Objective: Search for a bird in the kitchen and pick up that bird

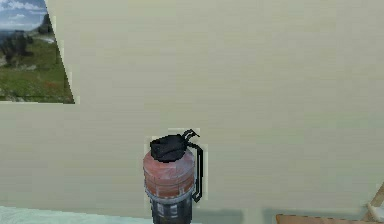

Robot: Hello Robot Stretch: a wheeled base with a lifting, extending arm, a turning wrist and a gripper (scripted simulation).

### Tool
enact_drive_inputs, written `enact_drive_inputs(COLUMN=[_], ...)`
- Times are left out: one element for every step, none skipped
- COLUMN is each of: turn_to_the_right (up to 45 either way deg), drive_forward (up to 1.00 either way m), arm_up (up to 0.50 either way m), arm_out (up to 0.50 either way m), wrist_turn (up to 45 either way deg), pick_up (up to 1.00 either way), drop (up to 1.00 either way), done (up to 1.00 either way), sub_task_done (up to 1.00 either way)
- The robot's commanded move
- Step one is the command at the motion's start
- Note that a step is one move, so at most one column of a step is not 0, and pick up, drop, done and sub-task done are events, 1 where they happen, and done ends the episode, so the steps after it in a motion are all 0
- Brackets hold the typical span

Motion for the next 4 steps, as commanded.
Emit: enact_drive_inputs(turn_to_the_right=[0.0, 0.0, 0.0, 0.0], drive_forward=[0.00, 0.00, 0.00, 0.00], arm_up=[0.00, 0.00, -0.28, 0.00], arm_out=[0.00, 0.00, 0.00, 0.00], wrist_turn=[45.0, 30.0, 0.0, 0.0], pick_up=[0.00, 0.00, 0.00, 1.00], drop=[0.00, 0.00, 0.00, 0.00], done=[0.00, 0.00, 0.00, 0.00], sub_task_done=[0.00, 0.00, 0.00, 0.00])
